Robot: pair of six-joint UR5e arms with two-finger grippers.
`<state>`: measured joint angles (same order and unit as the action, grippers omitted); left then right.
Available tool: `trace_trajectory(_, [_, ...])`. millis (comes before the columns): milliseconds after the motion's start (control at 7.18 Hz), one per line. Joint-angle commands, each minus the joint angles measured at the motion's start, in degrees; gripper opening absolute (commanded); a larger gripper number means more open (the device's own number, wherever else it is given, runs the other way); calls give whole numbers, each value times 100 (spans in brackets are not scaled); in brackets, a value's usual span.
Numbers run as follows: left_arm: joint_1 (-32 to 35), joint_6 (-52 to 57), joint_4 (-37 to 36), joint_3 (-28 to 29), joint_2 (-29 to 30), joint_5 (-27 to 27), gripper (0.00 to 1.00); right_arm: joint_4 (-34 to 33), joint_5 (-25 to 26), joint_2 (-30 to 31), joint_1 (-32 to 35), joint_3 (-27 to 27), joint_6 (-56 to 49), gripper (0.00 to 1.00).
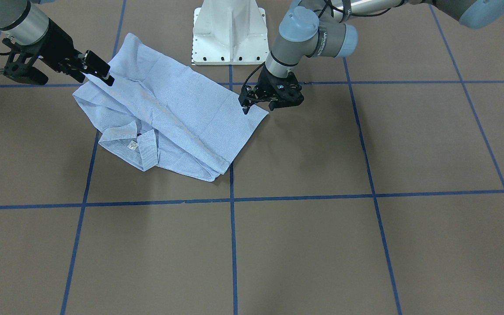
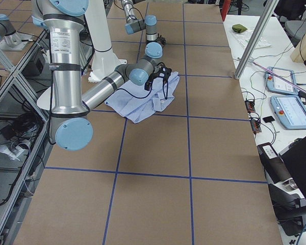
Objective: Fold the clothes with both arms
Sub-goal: 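Grasp the shirt corner nearest the left gripper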
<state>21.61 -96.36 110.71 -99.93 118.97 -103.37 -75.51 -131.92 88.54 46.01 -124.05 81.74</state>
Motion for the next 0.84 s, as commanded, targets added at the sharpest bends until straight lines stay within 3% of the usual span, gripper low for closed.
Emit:
trace_trajectory(0, [-7,-32,-32,18,-6,36,93,-8,0,-92,4,48,0,100])
trace_trajectory(696, [-16,-41,-23,202,29,72,90,1,0,-100,13,74,0,100])
